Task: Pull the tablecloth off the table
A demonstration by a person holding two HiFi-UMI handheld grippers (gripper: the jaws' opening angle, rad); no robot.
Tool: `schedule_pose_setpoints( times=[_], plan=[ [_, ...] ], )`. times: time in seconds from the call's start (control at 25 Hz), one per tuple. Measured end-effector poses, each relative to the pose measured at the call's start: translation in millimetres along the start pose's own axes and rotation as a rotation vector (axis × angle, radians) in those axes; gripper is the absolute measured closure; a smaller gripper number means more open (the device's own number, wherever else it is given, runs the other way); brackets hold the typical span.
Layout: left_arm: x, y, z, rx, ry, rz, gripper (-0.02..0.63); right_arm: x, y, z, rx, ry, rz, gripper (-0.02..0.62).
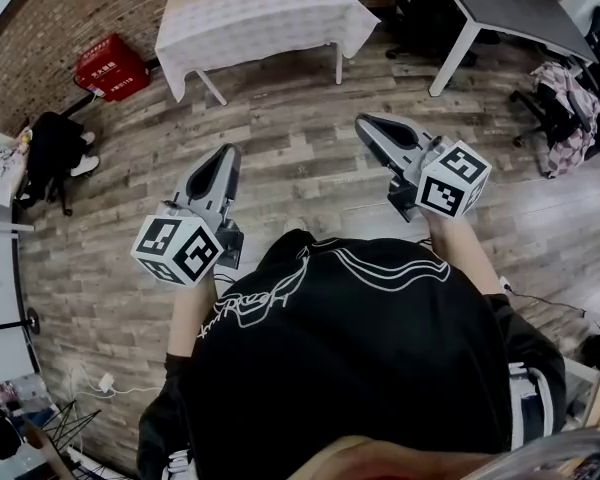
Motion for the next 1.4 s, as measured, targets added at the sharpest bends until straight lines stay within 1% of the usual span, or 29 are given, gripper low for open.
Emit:
schedule_pose_setpoints(
  times=[0.16,0.4,0.68,1.0,1.2,1.4],
  plan=[
    [22,-19,-2,0.009,0.013,0.006,0.598,-21,-16,-4,0.020,-0.009,-0.008,0.598],
    [64,-66,-1,0.025,0.042,0.006,0.598,-71,-52,-7,0.035,-0.030,-0.019,0.598],
    [139,-171,24,0.076,0.071,-0.010,0.598,-167,-122,5,0.058,-0.085,-0.051,0.598],
    [229,-284,59,0.124,0.063,-0.035,0.597,-270,-206,23,0.048,-0.124,-0.080,0.598],
    [286,-334,69,0.142,0.070,-0.037,0.598,-324,-247,29,0.056,-0.121,-0.144,0.598],
    [330,-367,73,0.137,0.043,-0.007,0.597,-363,-266,29,0.033,-0.099,-0.181,0.597]
  ],
)
Point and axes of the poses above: the fingertips, and each gripper's own axes: y backward along the fingers, x to its left, z out of its top, the point moved 7 cm from there along y, backward along the fingers, and after that the axes turned 14 degrees about z, right-handed, at the moved point
